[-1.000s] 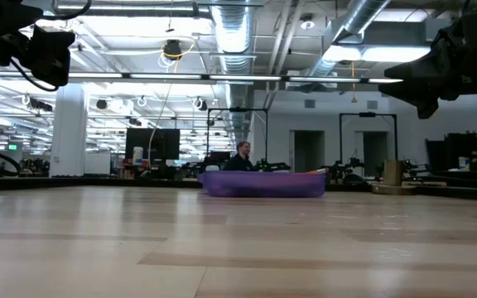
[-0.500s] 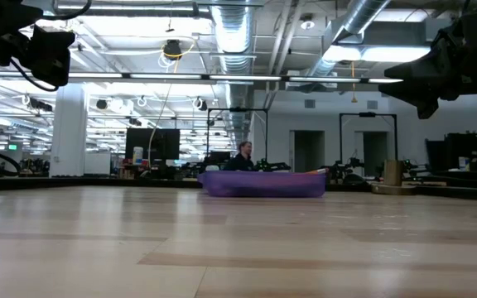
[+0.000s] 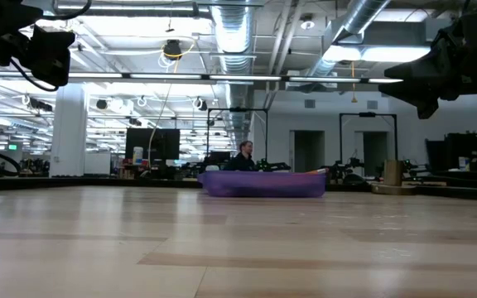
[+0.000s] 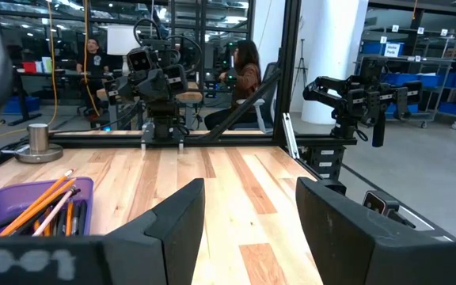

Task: Pick & place school supplies into a supply box
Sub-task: Return to Home Position

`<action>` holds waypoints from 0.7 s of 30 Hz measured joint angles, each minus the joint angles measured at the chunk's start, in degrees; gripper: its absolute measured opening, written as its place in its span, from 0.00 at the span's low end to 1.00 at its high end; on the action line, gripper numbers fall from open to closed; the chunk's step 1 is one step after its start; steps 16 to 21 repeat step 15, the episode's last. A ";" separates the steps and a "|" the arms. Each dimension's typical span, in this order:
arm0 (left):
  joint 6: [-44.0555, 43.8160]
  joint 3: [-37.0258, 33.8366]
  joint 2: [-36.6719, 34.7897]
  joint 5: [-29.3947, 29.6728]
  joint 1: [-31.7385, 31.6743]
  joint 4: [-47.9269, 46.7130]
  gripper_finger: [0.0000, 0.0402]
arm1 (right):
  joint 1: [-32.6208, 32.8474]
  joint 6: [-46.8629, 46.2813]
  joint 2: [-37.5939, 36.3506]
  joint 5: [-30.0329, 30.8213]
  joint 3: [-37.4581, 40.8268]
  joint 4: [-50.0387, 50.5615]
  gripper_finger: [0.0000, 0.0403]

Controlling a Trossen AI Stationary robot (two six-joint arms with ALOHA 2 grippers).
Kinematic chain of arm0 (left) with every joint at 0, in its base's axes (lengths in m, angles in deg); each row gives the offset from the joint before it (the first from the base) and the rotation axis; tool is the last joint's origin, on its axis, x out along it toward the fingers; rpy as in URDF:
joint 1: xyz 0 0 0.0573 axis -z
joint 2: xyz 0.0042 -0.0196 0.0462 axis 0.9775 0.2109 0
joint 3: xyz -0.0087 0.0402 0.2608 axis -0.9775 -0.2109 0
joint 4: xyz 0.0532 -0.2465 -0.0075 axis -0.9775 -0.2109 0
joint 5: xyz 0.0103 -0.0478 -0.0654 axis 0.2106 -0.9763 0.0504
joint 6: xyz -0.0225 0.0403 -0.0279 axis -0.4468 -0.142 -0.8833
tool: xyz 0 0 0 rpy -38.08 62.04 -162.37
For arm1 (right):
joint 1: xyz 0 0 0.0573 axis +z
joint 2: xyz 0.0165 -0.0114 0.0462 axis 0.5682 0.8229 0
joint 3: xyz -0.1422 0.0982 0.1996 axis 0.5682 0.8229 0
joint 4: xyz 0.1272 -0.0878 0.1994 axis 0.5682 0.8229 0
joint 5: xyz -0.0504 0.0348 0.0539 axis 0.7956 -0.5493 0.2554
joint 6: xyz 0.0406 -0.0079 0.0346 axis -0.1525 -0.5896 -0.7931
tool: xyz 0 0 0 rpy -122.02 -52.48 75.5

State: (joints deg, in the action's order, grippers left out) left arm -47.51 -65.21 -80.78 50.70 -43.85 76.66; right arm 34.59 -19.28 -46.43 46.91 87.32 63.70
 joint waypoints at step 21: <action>0.00 0.00 0.02 0.01 0.00 -0.02 0.47 | 0.02 0.00 0.02 -0.02 0.00 0.00 0.45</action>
